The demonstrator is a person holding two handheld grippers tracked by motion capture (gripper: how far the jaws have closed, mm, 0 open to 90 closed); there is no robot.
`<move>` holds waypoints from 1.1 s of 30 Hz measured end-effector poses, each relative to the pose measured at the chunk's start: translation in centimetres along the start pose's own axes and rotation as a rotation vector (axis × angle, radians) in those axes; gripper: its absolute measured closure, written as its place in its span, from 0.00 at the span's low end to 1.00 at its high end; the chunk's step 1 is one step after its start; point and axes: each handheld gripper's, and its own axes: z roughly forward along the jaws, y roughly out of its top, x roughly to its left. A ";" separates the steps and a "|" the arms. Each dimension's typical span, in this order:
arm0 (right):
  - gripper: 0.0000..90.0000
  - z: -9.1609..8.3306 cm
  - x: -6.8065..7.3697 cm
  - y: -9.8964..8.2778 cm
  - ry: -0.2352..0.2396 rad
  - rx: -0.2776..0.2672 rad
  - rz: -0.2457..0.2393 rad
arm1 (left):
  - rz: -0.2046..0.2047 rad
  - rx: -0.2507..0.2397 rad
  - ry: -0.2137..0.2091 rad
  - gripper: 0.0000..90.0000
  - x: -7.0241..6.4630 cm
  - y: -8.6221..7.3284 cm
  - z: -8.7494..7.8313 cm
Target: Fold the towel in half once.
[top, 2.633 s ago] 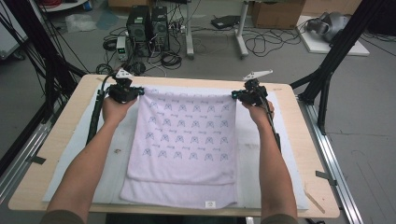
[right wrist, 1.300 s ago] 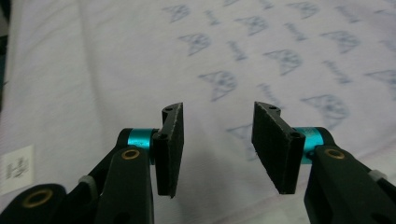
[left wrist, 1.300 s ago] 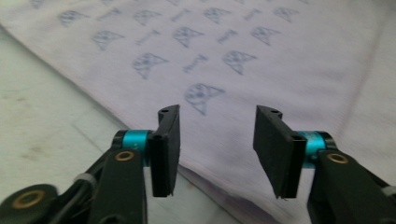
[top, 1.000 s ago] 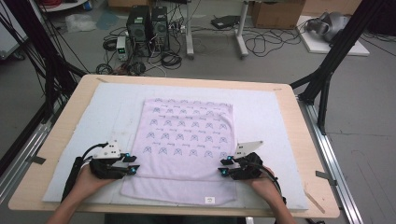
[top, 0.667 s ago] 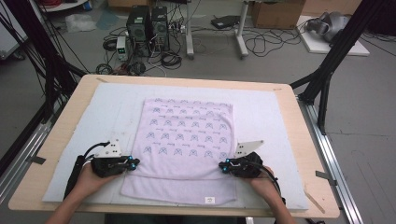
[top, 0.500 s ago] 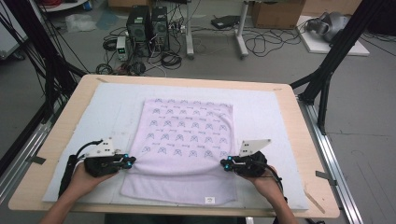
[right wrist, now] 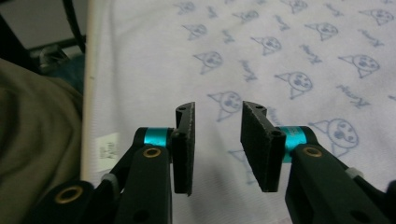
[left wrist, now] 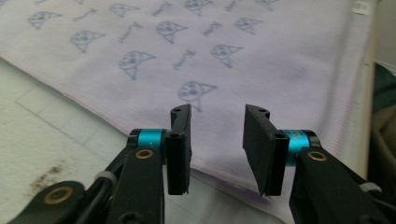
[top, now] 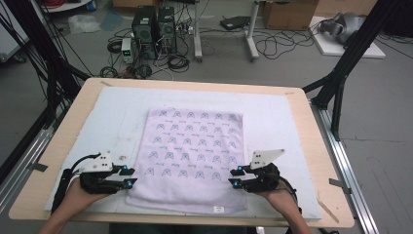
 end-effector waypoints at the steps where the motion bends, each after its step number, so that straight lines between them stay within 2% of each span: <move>1: 0.70 0.3 -0.4 0.1 -0.011 0.000 -0.002 | -0.008 -0.005 0.001 0.66 0.2 0.1 0.2; 5: 0.67 0.7 -1.4 0.1 -0.028 -0.014 0.011 | -0.008 -0.012 -0.006 0.65 0.7 0.5 1.0; 9: 0.65 1.1 -2.0 0.2 -0.050 -0.009 -0.006 | -0.019 -0.016 0.004 0.62 1.1 0.8 2.1; 14: 0.61 1.3 -3.2 0.3 -0.084 -0.027 0.023 | -0.040 -0.031 0.027 0.59 2.0 1.3 3.1; 17: 0.58 1.3 -3.8 0.4 -0.092 -0.036 0.044 | -0.047 -0.042 0.035 0.58 2.4 1.7 3.5; 20: 0.58 1.3 -4.2 0.6 -0.083 -0.048 0.044 | -0.047 -0.044 0.040 0.57 2.5 1.8 3.7; 24: 0.57 1.6 -3.7 0.9 -0.060 -0.033 0.031 | -0.031 -0.031 0.024 0.56 1.8 1.6 3.6; 27: 0.57 1.9 -2.6 0.9 -0.042 -0.014 0.007 | -0.019 -0.007 0.028 0.57 1.6 1.3 3.5; 29: 0.58 2.2 -2.4 0.6 -0.038 0.019 0.006 | -0.025 0.009 0.030 0.57 1.7 1.0 3.5; 31: 0.58 2.5 -2.3 0.3 -0.027 0.027 0.013 | -0.029 0.007 0.021 0.57 1.3 0.8 3.2; 32: 0.58 2.4 -2.0 0.2 -0.013 0.028 0.029 | -0.016 0.005 0.017 0.57 1.0 0.9 3.0; 33: 0.58 2.3 -1.6 0.3 -0.005 0.024 0.021 | -0.007 0.001 0.010 0.57 0.5 0.9 2.6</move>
